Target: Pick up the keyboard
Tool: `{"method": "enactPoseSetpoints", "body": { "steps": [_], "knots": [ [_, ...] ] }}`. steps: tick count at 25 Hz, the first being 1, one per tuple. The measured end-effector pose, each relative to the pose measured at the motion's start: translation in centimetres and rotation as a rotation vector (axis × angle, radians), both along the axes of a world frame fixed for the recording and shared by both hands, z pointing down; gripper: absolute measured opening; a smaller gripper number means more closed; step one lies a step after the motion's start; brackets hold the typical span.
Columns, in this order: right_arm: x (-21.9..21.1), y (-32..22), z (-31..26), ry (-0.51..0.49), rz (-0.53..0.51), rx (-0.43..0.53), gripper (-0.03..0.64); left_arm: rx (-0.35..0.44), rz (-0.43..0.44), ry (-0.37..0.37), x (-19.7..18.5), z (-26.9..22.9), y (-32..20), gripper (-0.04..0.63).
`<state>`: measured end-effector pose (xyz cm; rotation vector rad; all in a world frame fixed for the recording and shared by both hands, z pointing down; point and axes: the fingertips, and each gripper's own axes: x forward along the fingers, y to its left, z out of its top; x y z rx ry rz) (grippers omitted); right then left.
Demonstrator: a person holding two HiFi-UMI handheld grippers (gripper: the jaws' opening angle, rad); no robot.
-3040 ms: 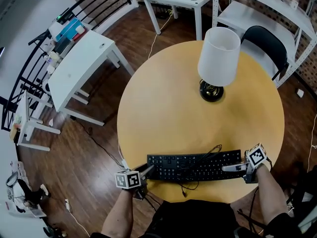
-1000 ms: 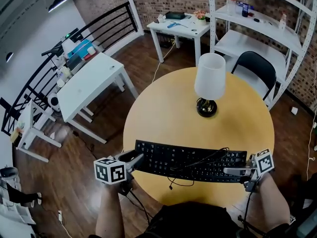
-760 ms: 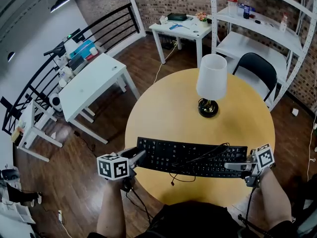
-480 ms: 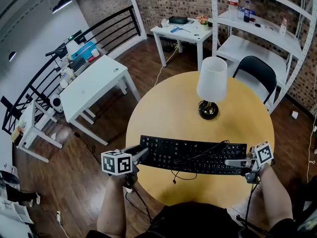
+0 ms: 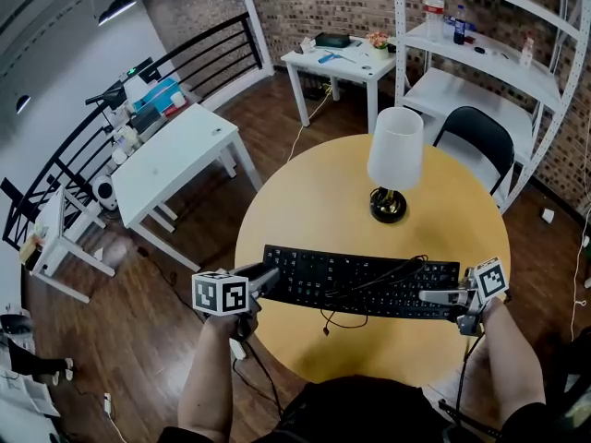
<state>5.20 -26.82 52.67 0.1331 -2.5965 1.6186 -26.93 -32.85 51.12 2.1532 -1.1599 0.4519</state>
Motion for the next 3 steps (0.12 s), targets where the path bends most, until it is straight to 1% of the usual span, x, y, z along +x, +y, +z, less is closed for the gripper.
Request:
{"method": "enactPoseSetpoints", "body": {
  "steps": [3],
  "knots": [
    [0.36,0.09,0.61,0.015,0.008,0.006,0.081,0.003,0.009,0.006,0.15,-0.11,0.11,0.172]
  ]
}}
